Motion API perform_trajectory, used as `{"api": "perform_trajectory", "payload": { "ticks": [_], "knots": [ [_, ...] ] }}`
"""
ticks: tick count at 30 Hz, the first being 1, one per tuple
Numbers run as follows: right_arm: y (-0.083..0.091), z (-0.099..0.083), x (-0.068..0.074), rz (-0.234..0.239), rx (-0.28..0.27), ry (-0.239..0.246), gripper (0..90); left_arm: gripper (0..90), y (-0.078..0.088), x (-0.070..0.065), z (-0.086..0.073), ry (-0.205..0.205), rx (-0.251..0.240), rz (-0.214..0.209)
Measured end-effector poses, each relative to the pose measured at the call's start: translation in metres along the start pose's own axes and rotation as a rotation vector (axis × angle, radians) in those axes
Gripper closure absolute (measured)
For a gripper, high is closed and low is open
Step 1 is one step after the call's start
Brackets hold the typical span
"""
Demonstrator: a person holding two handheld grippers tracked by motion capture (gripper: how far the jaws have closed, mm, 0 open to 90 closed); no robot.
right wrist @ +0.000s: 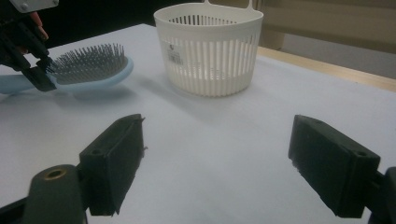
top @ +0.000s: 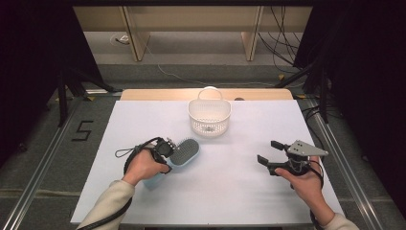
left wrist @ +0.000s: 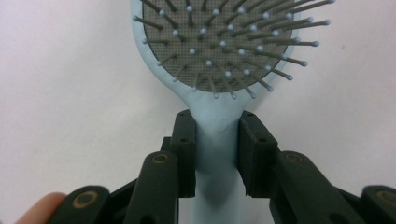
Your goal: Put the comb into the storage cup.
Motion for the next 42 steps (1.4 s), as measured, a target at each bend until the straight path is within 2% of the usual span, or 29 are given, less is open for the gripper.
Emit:
{"api": "perform_trajectory", "payload": {
  "ticks": [4,8,11,13,17,23,25,35,42],
  "knots": [
    [0.0,0.0,0.0,0.002,-0.004,-0.001,19.2,70.1,0.001,0.0,-0.001,0.011,-0.029,0.015],
    [0.001,0.002,0.001,0.004,-0.016,0.001,19.5,70.0,0.006,0.001,0.0,-0.008,-0.058,0.035],
    [0.001,0.003,0.002,0.003,-0.021,0.002,19.7,70.1,0.01,0.001,0.002,-0.015,-0.104,0.065],
    [0.001,0.003,0.002,0.003,-0.022,0.004,19.7,70.1,0.012,0.002,0.003,-0.025,-0.113,0.065],
    [0.001,0.003,0.002,0.002,-0.022,0.0,19.7,70.0,0.012,0.001,0.004,-0.004,-0.147,0.059],
    [0.002,0.002,0.002,0.003,-0.025,-0.001,19.7,70.0,0.015,0.003,0.003,0.012,-0.163,0.055],
    [0.001,0.002,0.002,0.003,-0.025,-0.001,19.7,70.0,0.017,0.003,0.004,0.026,-0.182,0.046],
    [0.002,0.003,0.002,0.0,-0.03,-0.002,19.7,70.0,0.019,0.006,0.005,0.069,-0.217,0.043],
    [0.002,0.002,0.002,0.001,-0.028,-0.004,19.7,70.0,0.021,0.007,0.006,0.082,-0.236,0.049]
  ]
}}
Point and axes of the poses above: each handheld gripper's, and its own axes: y roughly backward along the jaws, z roughly out of its top, x roughly to its left, the point moved 5 cm from there along -y, roughly forward along the jaws, and after that the axes turned 6 degrees about z, right-handed, at the moved point
